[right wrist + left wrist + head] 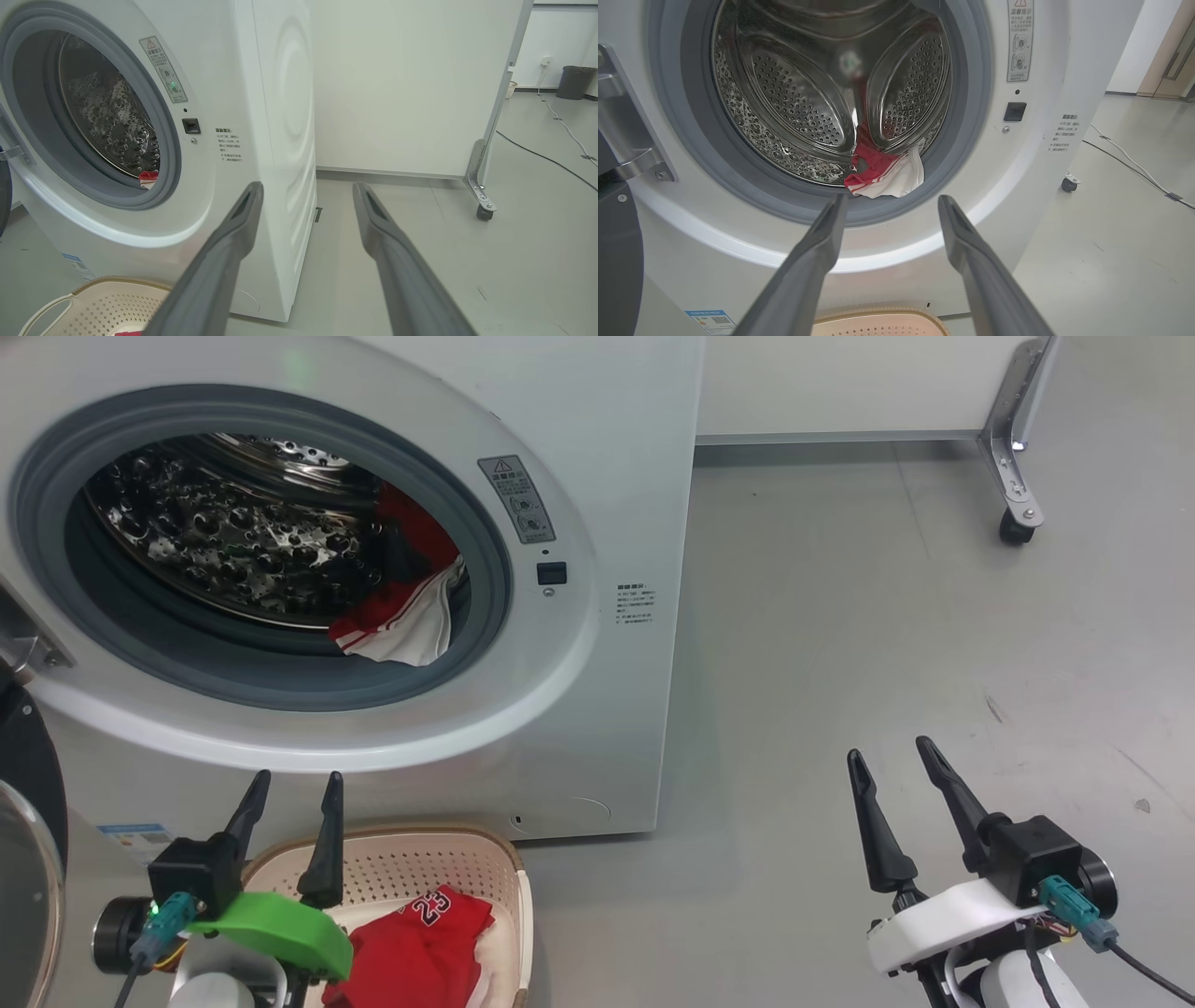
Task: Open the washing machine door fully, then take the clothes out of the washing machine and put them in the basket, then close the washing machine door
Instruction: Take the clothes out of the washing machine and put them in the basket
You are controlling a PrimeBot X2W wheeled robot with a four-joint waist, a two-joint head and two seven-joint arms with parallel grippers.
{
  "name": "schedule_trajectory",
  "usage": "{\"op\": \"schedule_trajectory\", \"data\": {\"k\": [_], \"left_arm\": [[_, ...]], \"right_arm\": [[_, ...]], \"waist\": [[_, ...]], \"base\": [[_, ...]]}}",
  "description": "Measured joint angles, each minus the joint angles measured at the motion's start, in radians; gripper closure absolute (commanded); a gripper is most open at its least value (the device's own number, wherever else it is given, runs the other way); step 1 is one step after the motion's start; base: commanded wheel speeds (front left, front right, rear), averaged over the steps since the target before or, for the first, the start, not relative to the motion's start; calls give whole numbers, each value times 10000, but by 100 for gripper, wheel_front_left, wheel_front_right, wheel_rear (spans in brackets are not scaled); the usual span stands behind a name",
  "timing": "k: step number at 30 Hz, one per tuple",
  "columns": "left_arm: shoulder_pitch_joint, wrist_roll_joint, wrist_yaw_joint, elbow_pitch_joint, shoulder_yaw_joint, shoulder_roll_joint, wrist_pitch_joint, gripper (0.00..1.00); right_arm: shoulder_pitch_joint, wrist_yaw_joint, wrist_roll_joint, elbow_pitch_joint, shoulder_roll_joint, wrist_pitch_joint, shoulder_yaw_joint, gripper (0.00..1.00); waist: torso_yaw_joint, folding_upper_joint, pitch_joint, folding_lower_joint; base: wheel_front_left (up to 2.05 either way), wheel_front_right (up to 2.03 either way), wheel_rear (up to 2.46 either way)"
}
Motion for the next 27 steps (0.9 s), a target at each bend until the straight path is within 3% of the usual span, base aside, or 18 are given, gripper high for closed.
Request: {"op": "schedule_trajectory", "data": {"k": [27], "left_arm": [[952,17,0,-1095,-10,-50,0,0]], "right_arm": [[223,144,-4,-23,0,0,113,0]], "waist": [[-228,0,8,0]], "base": [[0,0,0]]}}
